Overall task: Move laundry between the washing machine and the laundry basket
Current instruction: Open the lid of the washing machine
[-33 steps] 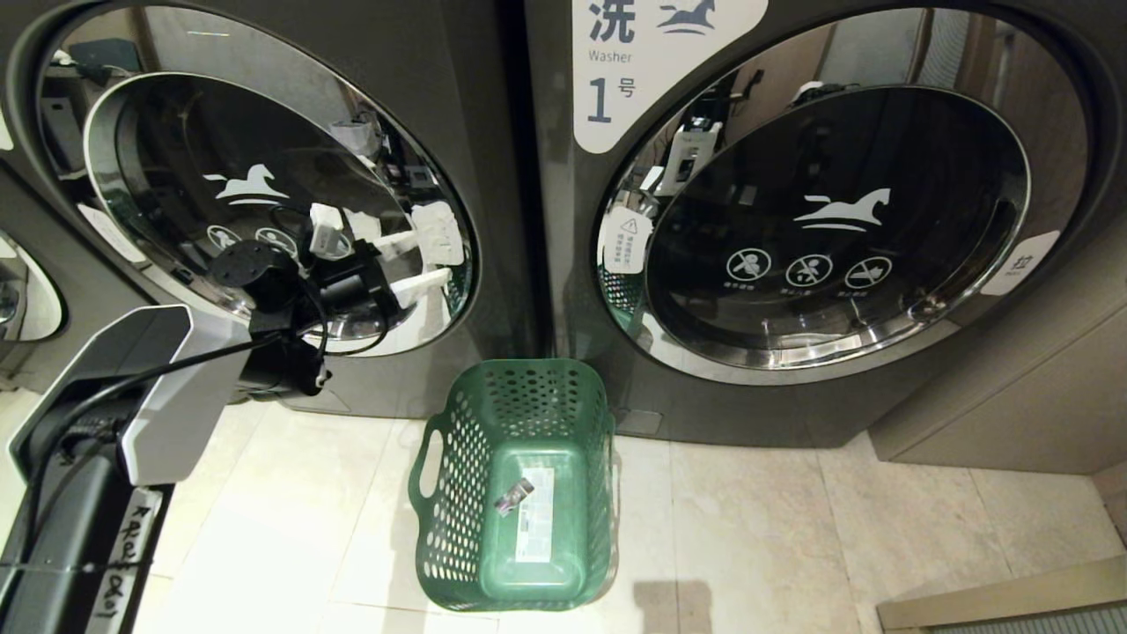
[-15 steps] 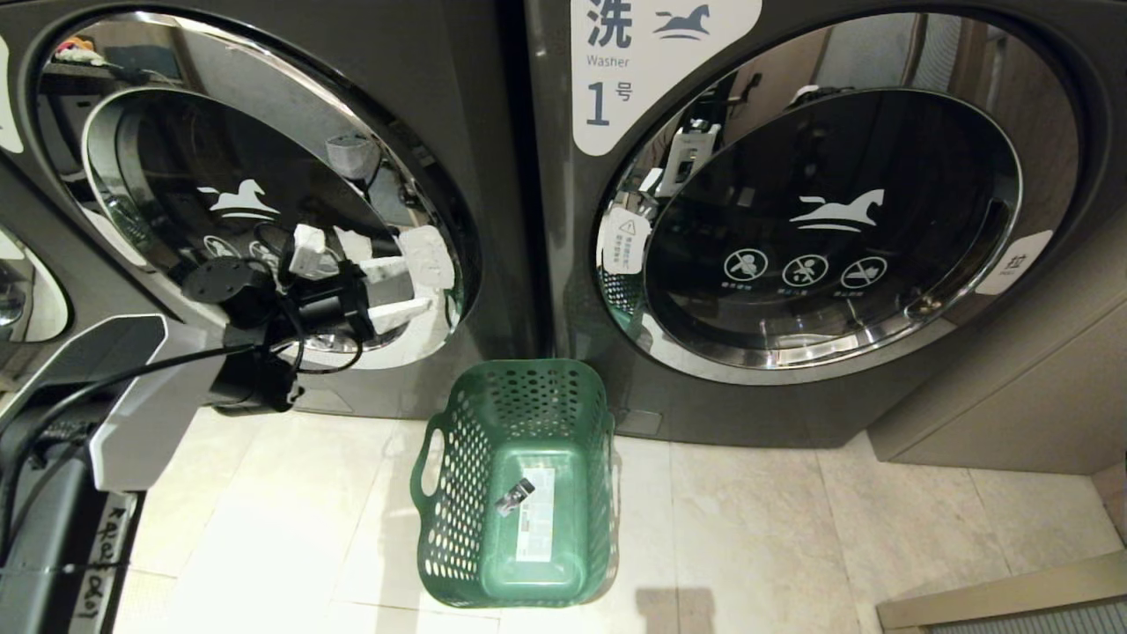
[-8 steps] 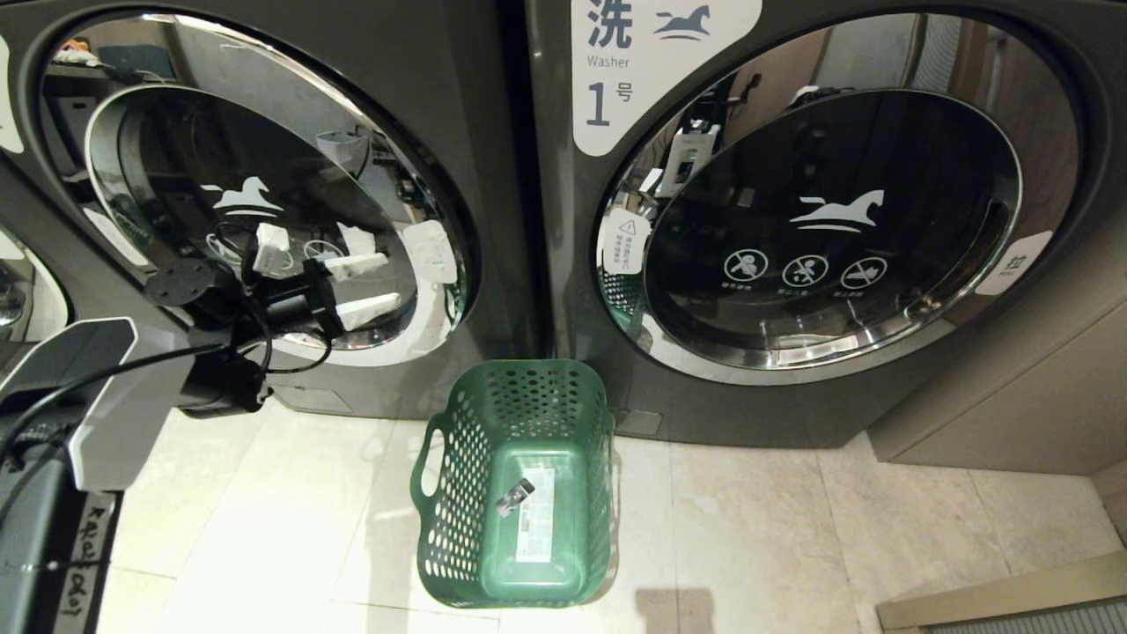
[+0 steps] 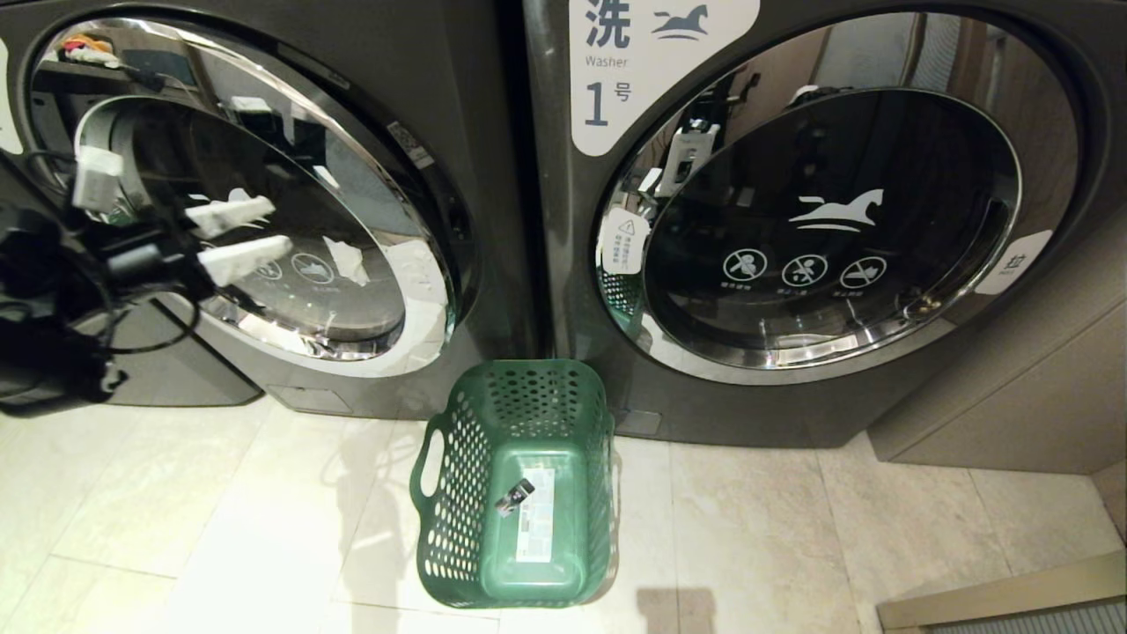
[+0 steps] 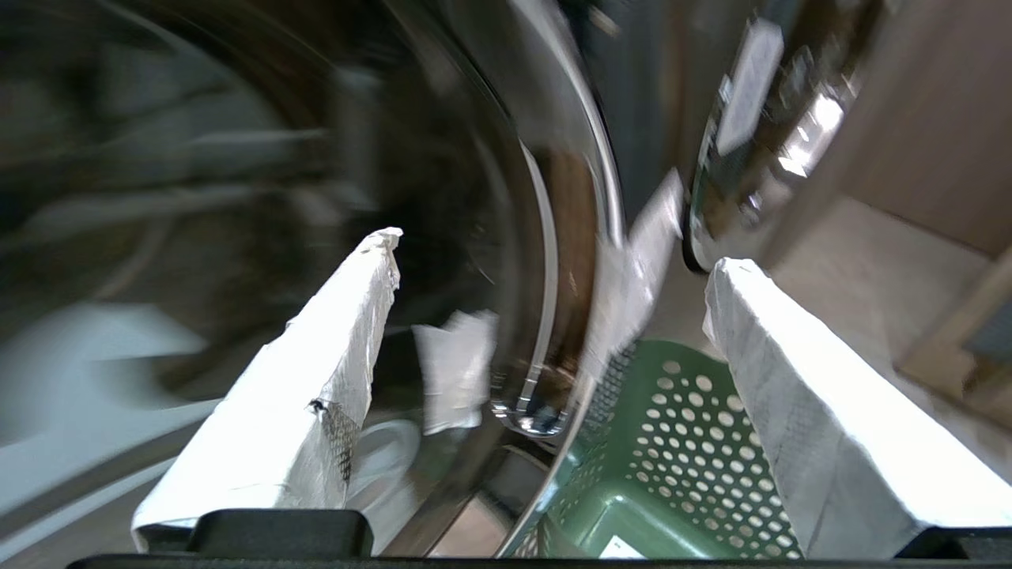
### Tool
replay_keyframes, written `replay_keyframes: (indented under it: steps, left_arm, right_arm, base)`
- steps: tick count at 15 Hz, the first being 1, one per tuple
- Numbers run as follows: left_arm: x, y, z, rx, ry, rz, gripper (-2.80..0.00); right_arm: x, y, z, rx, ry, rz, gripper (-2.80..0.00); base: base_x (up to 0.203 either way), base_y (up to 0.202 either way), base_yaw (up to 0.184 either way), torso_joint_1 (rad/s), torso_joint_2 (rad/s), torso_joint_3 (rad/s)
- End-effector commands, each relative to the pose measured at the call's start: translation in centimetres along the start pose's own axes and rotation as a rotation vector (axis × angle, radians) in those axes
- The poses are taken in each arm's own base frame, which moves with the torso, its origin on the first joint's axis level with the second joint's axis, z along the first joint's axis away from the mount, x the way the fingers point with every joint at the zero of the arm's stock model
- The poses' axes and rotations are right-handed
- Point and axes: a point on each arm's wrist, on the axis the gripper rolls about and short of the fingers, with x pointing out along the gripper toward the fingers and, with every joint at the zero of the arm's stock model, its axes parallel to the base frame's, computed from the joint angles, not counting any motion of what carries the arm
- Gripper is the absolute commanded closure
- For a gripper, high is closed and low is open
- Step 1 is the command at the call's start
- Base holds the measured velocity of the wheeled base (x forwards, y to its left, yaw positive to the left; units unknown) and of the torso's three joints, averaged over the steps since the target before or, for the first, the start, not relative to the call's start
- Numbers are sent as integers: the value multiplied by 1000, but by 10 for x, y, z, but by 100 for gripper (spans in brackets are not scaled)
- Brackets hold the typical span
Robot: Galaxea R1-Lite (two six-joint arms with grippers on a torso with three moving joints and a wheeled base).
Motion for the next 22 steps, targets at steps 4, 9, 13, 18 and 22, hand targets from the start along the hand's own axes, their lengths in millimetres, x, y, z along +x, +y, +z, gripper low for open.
replay_keyframes:
  steps: [4, 9, 13, 18, 22]
  left_arm:
    - [-156, -125, 140, 67, 114, 527, -280]
    - [-153, -272, 213, 369, 106, 1171, -280]
    - [-115, -277, 255, 394, -19, 999, -280]
    - [-125, -227, 300, 102, -36, 967, -280]
    - [-134, -151, 281, -339, -43, 876, -280]
  right_arm:
    - [0, 0, 0, -1, -1, 0, 0]
    - [0, 0, 0, -1, -1, 1, 0]
    - [0, 0, 0, -1, -1, 0, 0]
    - [0, 0, 0, -1, -1, 0, 0]
    - [0, 0, 0, -1, -1, 0, 0]
  base:
    - [0, 0, 0, 0, 0, 0]
    - [0, 0, 0, 0, 0, 0]
    - [0, 0, 0, 0, 0, 0]
    - [0, 0, 0, 0, 0, 0]
    - [0, 0, 0, 0, 0, 0]
